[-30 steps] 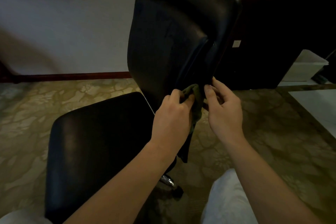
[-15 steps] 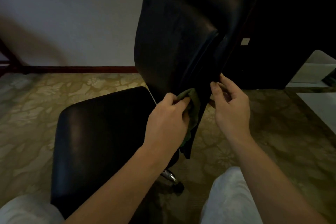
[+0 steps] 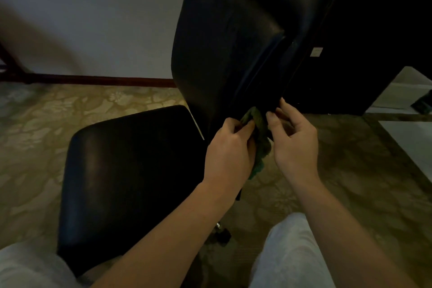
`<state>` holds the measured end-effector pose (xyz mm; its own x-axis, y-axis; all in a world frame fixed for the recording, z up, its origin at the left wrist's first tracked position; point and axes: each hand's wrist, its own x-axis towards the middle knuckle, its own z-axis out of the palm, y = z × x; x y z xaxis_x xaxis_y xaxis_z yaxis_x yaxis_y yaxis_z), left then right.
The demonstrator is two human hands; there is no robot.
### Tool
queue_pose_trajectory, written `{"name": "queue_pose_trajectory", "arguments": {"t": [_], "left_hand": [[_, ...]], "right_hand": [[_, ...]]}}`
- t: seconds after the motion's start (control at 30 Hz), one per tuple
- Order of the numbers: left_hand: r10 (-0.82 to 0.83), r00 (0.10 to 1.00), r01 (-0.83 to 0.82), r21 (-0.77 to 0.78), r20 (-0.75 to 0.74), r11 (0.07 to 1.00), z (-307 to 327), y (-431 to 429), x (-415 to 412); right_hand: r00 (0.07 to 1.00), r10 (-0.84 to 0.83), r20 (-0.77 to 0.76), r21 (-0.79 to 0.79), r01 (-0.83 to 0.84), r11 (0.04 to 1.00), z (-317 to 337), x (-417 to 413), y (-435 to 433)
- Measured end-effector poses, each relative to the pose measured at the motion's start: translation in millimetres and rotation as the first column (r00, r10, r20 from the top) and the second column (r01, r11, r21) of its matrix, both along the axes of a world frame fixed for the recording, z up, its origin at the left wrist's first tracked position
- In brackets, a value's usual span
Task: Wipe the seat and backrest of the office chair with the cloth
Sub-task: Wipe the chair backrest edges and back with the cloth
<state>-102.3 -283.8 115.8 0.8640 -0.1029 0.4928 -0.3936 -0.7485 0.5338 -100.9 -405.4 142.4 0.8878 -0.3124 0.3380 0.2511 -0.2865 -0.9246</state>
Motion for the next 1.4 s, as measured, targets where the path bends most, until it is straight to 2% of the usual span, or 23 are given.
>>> {"name": "queue_pose_trajectory", "arguments": {"t": [0.2,0.53,0.9,0.97,1.07,1.17,1.4], "left_hand": [[0.027,0.993,-0.010,0.147,-0.116,0.989,-14.5,9.9,-1.9],[-0.035,0.999,0.033,0.083,0.023,0.996,3.5,21.5,-6.5],[0.000,1.000,0.002,0.095,-0.022,0.995,-21.0,6.1,-2.6],[-0.001,0.996,0.013,0.136,-0.087,0.991,-31.1,8.2,-5.3],[0.014,0.959,0.081,0.320,-0.282,0.944,-50.0,16.2,-14.0],[0.043,0.932,0.070,0.297,-0.360,0.952,-65.1,31.4,-25.0],[-0.005,0.997,0.016,0.141,-0.083,0.990,-49.5,28.0,-23.4]], "right_hand": [[0.999,0.031,-0.037,0.103,-0.027,0.994,-10.6,2.9,0.4],[0.997,0.034,-0.072,0.084,-0.028,0.996,-35.1,1.8,2.6],[0.994,0.048,-0.098,0.135,-0.035,0.990,-36.7,-2.2,0.5],[0.993,0.051,-0.105,0.146,-0.036,0.989,-38.1,-1.5,2.1],[0.993,0.067,-0.097,0.182,-0.048,0.982,-39.0,0.0,2.7],[0.994,0.063,-0.084,0.154,-0.050,0.987,-40.0,-0.1,2.5],[0.996,0.040,-0.078,0.144,-0.029,0.989,-42.8,-1.3,3.4]]}}
